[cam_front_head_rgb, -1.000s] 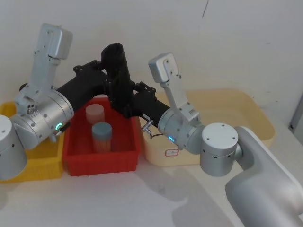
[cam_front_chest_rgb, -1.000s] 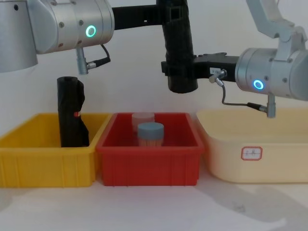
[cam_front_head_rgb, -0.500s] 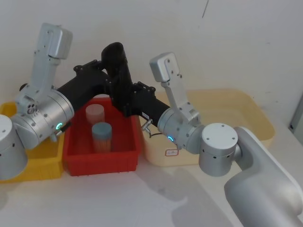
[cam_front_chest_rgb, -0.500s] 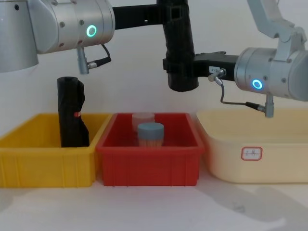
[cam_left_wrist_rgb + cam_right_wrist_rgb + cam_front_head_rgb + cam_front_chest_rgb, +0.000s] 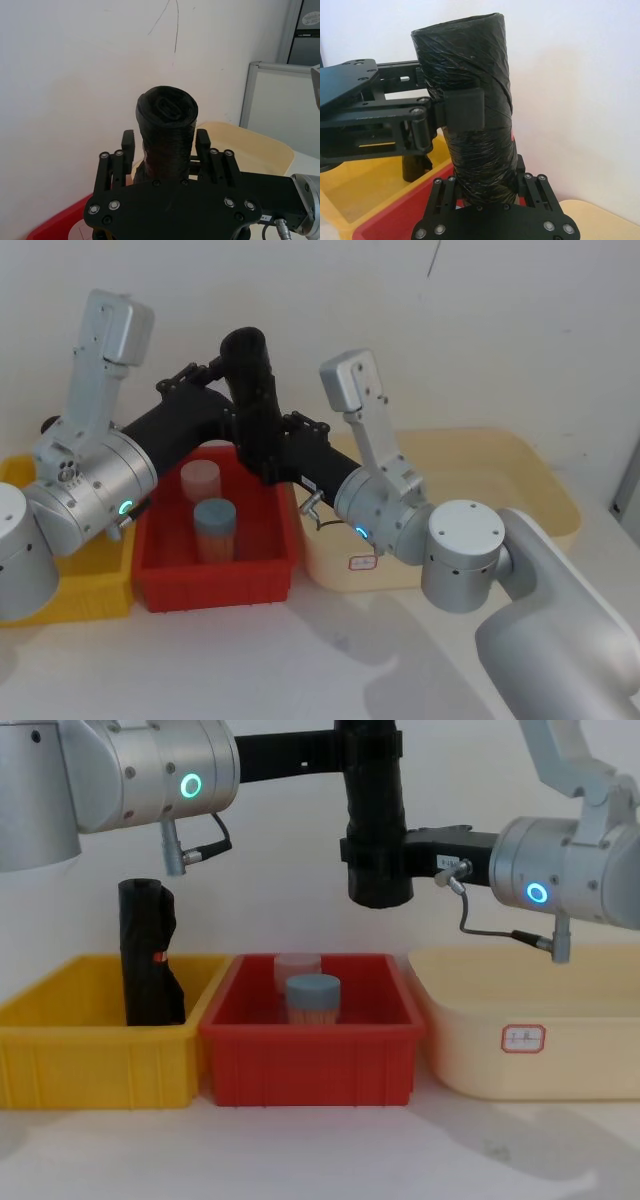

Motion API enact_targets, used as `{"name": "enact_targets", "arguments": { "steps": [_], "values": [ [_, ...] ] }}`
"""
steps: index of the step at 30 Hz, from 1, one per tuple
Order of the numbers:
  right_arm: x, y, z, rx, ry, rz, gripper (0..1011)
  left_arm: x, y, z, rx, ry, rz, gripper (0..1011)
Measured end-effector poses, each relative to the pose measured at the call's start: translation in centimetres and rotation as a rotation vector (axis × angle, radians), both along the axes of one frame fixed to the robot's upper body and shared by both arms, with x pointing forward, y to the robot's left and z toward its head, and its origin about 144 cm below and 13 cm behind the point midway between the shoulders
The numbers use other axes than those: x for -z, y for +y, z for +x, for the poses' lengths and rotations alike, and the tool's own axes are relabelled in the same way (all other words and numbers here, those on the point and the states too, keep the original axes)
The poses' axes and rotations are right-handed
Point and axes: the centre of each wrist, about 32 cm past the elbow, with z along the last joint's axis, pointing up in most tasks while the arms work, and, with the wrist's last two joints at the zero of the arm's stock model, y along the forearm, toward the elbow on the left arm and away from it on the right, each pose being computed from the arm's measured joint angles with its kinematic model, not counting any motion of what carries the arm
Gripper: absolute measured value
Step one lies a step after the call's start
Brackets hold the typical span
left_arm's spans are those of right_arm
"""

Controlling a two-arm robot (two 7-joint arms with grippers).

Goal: Pick up the garbage bag with the one hand and transfer it to the other hand.

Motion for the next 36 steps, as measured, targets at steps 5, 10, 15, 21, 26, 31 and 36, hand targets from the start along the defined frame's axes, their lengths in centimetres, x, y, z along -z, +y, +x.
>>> {"name": "enact_targets", "arguments": {
  "steps": [5, 10, 15, 21, 26, 31, 36],
  "values": [
    [-0.1, -0.2, 0.0, 0.006, -0.001, 0.006, 562, 0.0, 0.0, 0.0, 0.0, 0.0, 0.0, 853],
    [-0.2, -0.4, 0.1, 0.019, -0.001, 0.011, 562, 0.0, 0.1, -0.3, 0.007, -0.002, -0.002, 984],
    [-0.4, -0.8, 0.3, 0.035, 0.001, 0.016, 562, -0.1, 0.4, -1.0, 0.013, -0.008, -0.005, 1002],
    [-0.6, -1.5, 0.7, 0.067, 0.01, 0.019, 562, -0.1, 1.0, -1.7, 0.008, -0.013, -0.016, 1002],
    [-0.7, -2.2, 1.0, 0.092, 0.018, 0.017, 562, 0.1, 1.9, -2.5, -0.013, -0.015, -0.025, 1001],
    [-0.9, -3.0, 1.3, 0.115, 0.02, 0.008, 562, 0.2, 2.6, -3.1, -0.047, -0.016, -0.031, 1002],
    [-0.9, -4.2, 1.1, 0.138, 0.014, -0.016, 562, 0.4, 3.3, -3.6, -0.1, -0.021, -0.034, 1001]
  ]
}}
